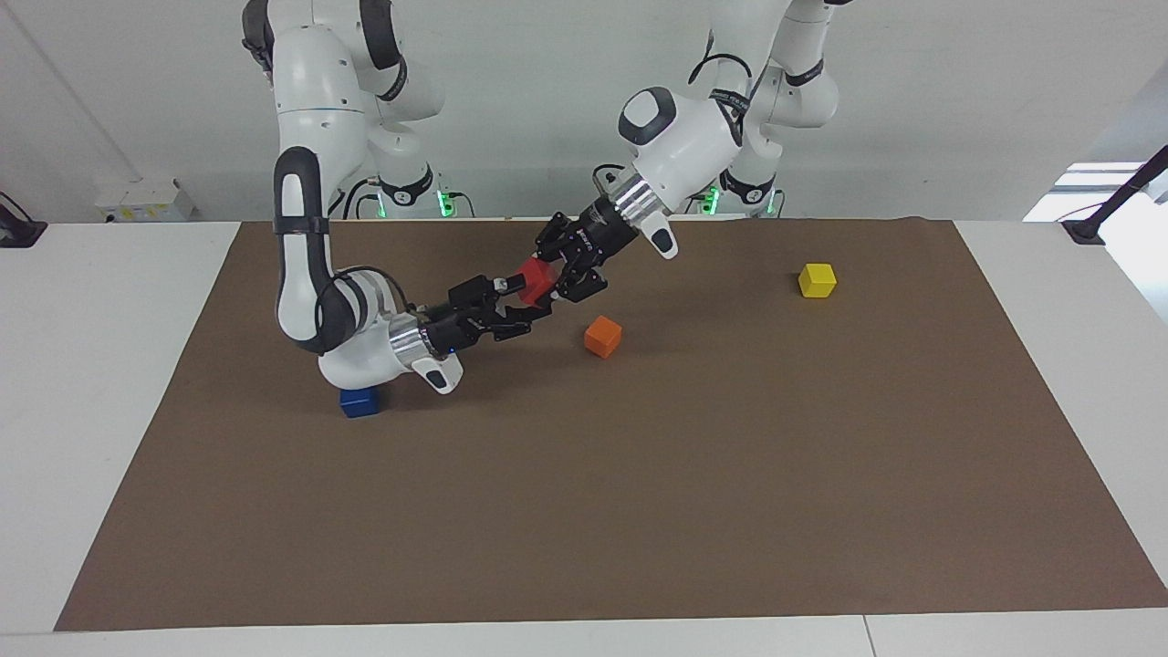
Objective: Transfer red block to right arm and stack on blue block
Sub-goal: 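Close the right gripper on the red cube held by the left gripper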
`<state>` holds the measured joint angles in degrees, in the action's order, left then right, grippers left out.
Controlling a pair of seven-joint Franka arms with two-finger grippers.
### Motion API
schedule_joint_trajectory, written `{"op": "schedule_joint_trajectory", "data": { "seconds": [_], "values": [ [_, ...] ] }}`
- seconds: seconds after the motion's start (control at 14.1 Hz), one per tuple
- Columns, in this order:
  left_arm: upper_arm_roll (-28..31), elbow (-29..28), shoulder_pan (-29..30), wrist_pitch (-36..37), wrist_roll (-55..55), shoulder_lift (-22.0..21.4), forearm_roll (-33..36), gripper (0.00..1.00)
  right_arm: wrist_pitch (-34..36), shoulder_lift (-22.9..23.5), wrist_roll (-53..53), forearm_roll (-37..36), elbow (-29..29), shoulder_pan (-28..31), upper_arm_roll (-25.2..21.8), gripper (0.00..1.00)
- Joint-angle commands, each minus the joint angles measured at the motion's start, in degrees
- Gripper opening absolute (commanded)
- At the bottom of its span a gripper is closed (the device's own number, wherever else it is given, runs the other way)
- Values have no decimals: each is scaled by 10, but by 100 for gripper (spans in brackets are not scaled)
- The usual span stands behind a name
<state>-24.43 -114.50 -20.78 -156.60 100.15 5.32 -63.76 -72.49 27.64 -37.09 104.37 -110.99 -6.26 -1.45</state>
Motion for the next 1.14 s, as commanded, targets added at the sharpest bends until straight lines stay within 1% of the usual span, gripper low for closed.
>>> {"op": "schedule_joint_trajectory", "data": {
  "seconds": [0.0, 0.07, 0.14, 0.28, 0.35, 0.43, 0.5, 1.06],
  "values": [
    [5, -2, -8, -13, -21, -1, -23, 0, -16, 0, -8, 14, 2, -3, 0, 100],
    [5, 0, -7, -13, -30, 0, -34, 0, -20, -1, -7, 14, 2, -3, 0, 100],
    [4, 0, -4, -13, -52, 0, -58, 0, -24, -1, -7, 14, 3, -4, 1, 100],
    [4, -1, 6, 1, -175, 0, -167, 0, -26, -1, -7, 14, 3, -6, 1, 89],
    [4, -1, 8, 14, -239, 0, -218, 0, -27, -1, -8, 14, 3, -10, 1, 81],
    [5, -2, 9, 27, -284, 0, -260, 0, -28, -1, -8, 14, 3, -10, 0, 80],
    [5, -2, 10, 34, -300, 0, -277, 0, -30, -1, -8, 14, 4, -10, 1, 80],
    [5, -3, 21, 46, -301, 0, -280, 0, -49, 0, -7, 14, 4, -12, 1, 80]
  ]
}}
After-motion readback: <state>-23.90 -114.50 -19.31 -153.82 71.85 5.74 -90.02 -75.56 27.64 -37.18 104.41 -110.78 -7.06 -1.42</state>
